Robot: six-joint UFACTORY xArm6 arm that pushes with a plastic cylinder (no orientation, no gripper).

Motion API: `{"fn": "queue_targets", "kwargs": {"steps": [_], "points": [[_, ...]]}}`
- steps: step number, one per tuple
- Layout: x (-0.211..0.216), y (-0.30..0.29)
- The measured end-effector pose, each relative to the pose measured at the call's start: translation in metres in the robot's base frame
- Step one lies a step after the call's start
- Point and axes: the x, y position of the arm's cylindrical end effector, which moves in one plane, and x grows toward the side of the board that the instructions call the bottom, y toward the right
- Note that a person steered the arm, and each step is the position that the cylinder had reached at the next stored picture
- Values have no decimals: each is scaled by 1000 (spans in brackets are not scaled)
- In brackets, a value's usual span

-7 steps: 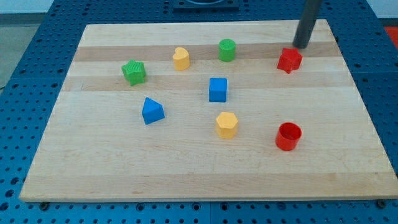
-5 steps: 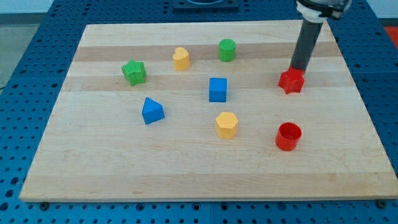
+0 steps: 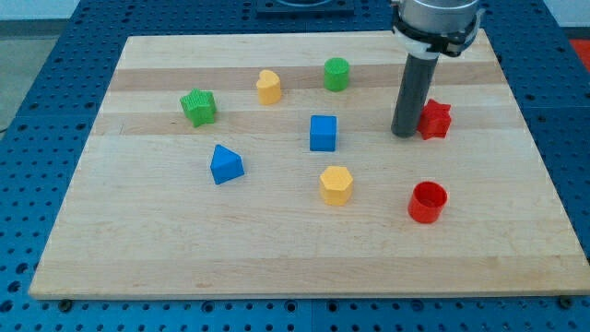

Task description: Move the red circle closer to the red star

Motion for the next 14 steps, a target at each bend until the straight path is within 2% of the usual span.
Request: {"fn": "queue_targets", "kwargs": {"steps": [1, 2, 3, 4, 6, 8, 9, 11, 14], "points": [[63, 29], [124, 126], [196, 167], [198, 148], [167, -1], [87, 22], [69, -2], [76, -25], [80, -26]]}}
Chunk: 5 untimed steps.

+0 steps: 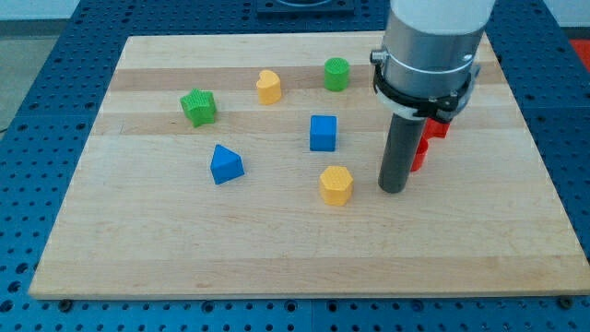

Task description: Move the red circle closer to the red star

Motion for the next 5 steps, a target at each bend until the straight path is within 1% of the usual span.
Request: {"fn": "queue_targets", "kwargs": {"steps": [1, 2, 3, 4, 5], "points": [[-7, -23], [-14, -33], [-14, -14], [-28, 9], [-44, 17]]}}
